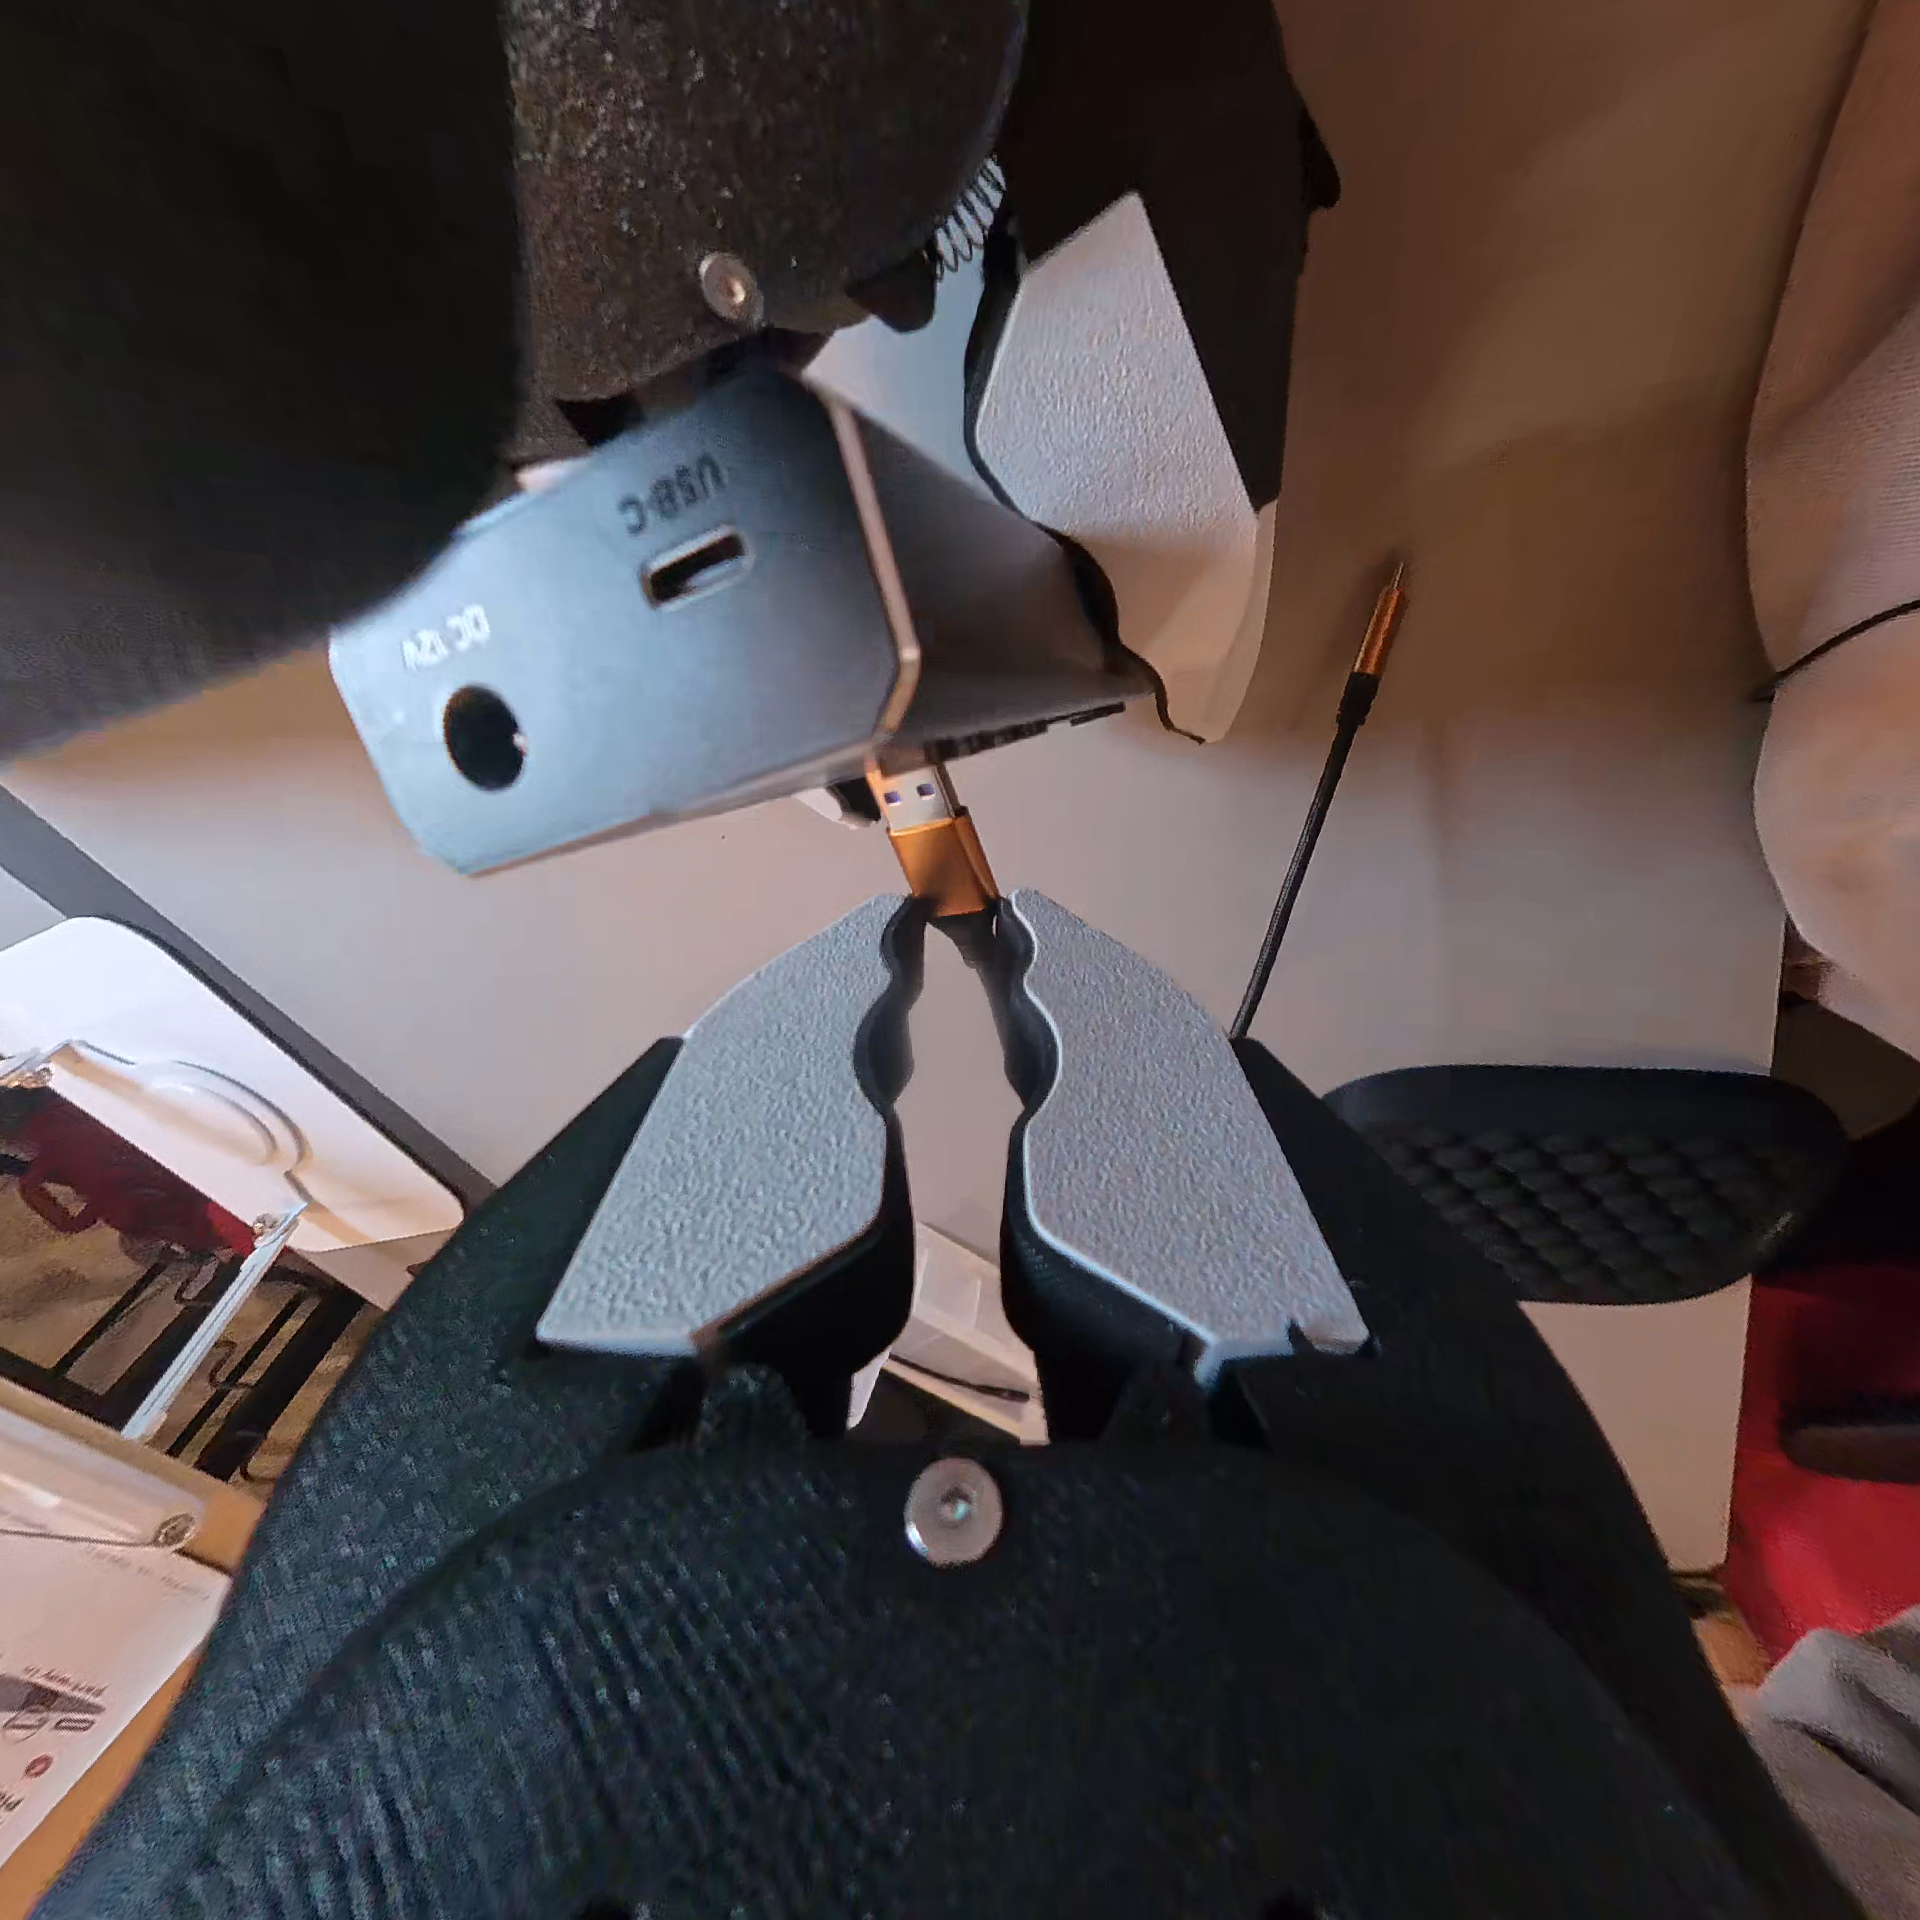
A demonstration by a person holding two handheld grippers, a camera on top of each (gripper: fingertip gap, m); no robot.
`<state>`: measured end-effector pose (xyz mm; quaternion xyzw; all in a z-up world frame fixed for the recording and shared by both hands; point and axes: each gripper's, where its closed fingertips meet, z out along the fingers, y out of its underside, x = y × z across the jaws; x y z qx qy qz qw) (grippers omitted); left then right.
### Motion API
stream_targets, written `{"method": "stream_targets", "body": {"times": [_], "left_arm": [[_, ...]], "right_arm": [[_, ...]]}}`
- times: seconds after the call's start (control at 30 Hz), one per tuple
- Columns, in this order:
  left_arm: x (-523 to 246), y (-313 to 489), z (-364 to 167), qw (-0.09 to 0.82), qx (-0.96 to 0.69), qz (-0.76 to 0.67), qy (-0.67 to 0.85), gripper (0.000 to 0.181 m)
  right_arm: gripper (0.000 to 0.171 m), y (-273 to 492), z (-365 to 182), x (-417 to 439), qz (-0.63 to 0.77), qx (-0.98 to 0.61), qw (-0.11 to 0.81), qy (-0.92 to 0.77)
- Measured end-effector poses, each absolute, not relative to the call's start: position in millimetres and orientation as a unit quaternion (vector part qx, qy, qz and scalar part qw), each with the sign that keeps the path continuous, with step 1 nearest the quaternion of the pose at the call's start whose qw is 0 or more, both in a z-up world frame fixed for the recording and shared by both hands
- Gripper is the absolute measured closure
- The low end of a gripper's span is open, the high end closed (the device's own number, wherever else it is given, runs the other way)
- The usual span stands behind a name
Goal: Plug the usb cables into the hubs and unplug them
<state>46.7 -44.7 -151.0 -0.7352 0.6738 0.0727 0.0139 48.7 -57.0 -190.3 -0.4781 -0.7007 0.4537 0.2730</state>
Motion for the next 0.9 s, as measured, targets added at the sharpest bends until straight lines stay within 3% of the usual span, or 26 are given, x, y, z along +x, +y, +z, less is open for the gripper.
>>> {"method": "stream_targets", "body": {"times": [0.23,0.57,0.9], "left_arm": [[56.7,-44.6,-142.2,0.018,-0.739,0.034,0.672,0.168],[63.9,-45.0,-144.5,0.117,-0.759,-0.061,0.638,0.168],[67.2,-52.6,-151.6,0.158,-0.762,-0.098,0.621,0.168]], "right_arm": [[0.101,-58.9,-195.1,52.6,0.454,-0.479,0.259,-0.705],[0.103,-61.4,-188.4,55.4,0.482,-0.470,0.257,-0.694],[0.101,-71.8,-193.7,55.4,0.467,-0.465,0.244,-0.711]]}}
